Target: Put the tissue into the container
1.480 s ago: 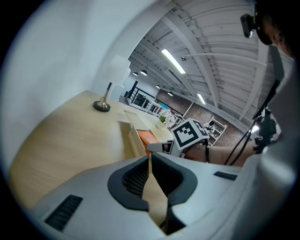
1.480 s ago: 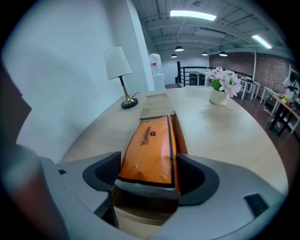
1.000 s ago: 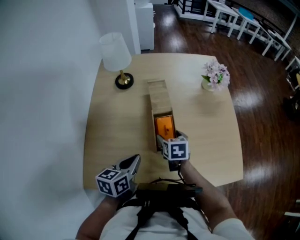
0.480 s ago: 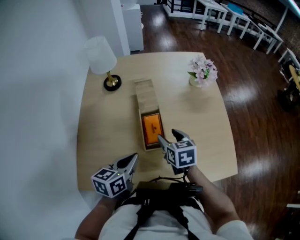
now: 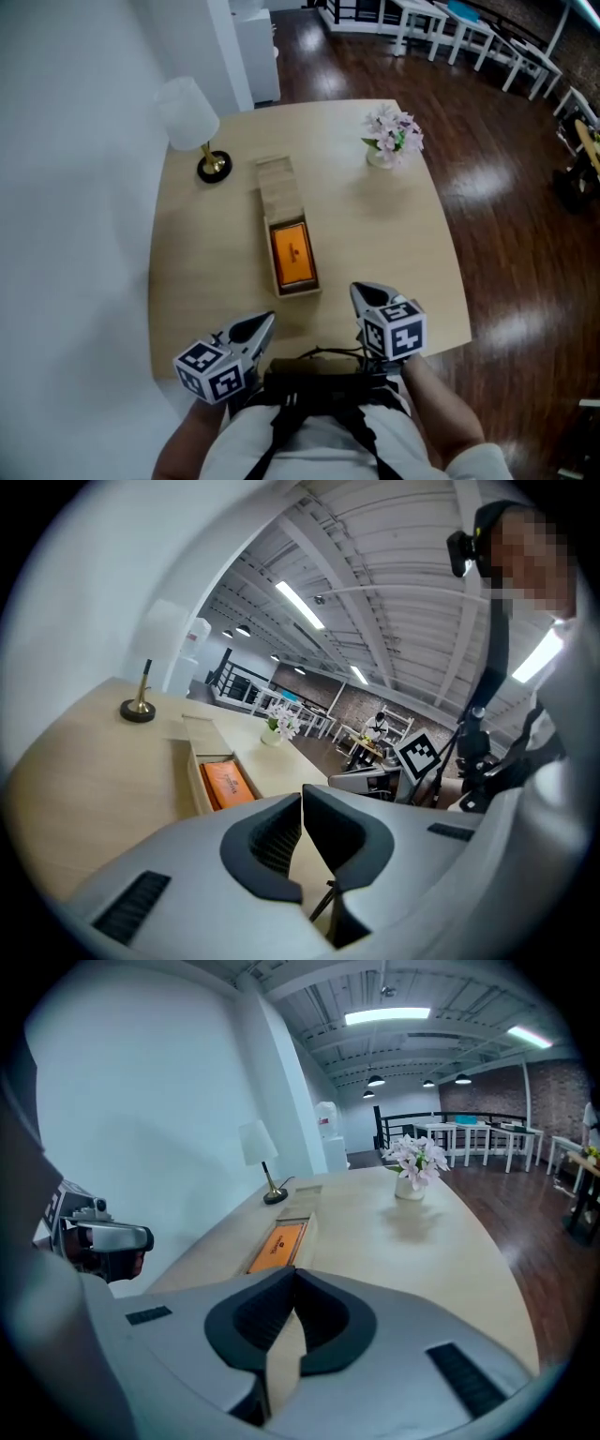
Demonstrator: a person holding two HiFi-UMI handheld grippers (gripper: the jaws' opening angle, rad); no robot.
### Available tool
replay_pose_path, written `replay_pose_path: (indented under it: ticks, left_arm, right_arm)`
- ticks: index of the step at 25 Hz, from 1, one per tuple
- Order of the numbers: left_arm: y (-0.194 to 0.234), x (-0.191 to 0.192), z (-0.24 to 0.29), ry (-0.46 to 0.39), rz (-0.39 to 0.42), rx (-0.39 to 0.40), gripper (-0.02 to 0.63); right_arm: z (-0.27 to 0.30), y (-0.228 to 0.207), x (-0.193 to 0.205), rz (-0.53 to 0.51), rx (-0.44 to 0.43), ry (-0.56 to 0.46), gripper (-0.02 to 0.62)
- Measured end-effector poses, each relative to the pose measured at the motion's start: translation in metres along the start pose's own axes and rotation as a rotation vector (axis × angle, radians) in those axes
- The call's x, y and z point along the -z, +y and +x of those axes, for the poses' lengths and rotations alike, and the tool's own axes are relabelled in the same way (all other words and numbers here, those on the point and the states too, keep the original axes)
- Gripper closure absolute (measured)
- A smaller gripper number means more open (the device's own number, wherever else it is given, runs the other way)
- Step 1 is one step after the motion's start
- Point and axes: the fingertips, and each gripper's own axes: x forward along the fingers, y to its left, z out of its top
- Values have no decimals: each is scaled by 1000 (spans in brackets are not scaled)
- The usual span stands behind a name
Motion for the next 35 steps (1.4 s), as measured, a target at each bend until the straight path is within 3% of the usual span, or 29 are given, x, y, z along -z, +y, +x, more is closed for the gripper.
replay_pose_path:
  ticks: [7, 15, 35]
  left_arm:
    - [-15, 19, 7, 51, -20, 19, 606]
    - [-27, 21, 18, 89, 29, 21, 606]
    - [-26, 24, 18, 112, 39, -5, 606]
  right_arm:
    - [-34, -5, 24, 91, -25, -10, 595]
    - [-55, -9, 25, 59, -20, -35, 595]
    - [-57, 5, 17, -33, -50, -38, 595]
